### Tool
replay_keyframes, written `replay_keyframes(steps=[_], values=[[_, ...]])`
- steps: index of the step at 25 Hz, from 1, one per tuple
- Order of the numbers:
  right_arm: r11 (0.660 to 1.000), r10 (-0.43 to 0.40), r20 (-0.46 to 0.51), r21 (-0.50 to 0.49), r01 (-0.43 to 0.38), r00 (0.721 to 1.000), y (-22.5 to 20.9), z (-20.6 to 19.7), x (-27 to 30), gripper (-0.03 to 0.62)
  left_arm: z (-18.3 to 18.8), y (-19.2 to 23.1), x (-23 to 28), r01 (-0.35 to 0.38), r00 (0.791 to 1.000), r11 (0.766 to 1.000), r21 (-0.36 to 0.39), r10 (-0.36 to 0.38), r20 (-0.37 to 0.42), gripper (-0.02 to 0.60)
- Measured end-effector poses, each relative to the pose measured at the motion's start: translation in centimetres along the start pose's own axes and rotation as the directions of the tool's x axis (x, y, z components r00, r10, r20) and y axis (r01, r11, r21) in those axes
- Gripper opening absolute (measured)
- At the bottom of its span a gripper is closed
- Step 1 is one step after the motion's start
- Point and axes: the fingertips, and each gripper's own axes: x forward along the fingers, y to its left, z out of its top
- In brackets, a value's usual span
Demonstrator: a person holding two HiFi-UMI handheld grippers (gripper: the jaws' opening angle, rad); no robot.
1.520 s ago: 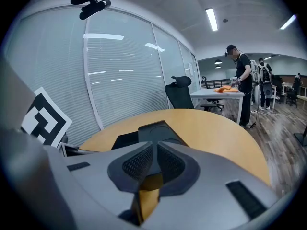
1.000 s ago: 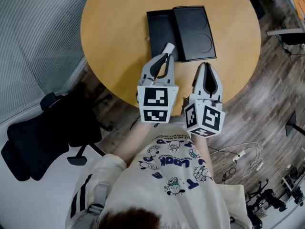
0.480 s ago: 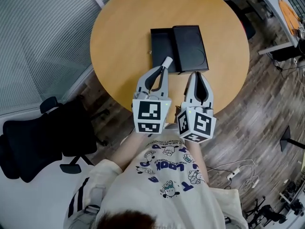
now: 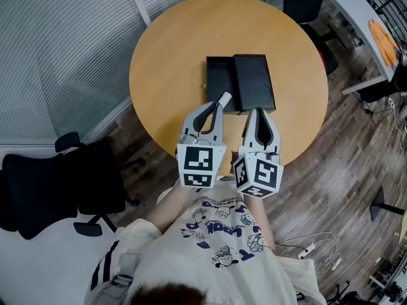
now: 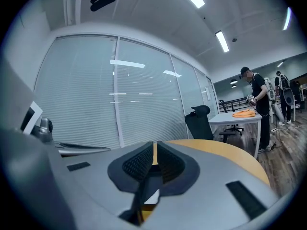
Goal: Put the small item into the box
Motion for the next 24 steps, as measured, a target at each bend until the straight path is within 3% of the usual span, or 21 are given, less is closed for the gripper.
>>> replay_keyframes(steps=[24], values=[[0.999,0.040,0.011,-0.025,-0.039,0.999,0.4,1.2,0.6,0.044,1.4,0.2,-0.2,-0.033,0.999,0.999,0.001,0.033,0.029,0.026]])
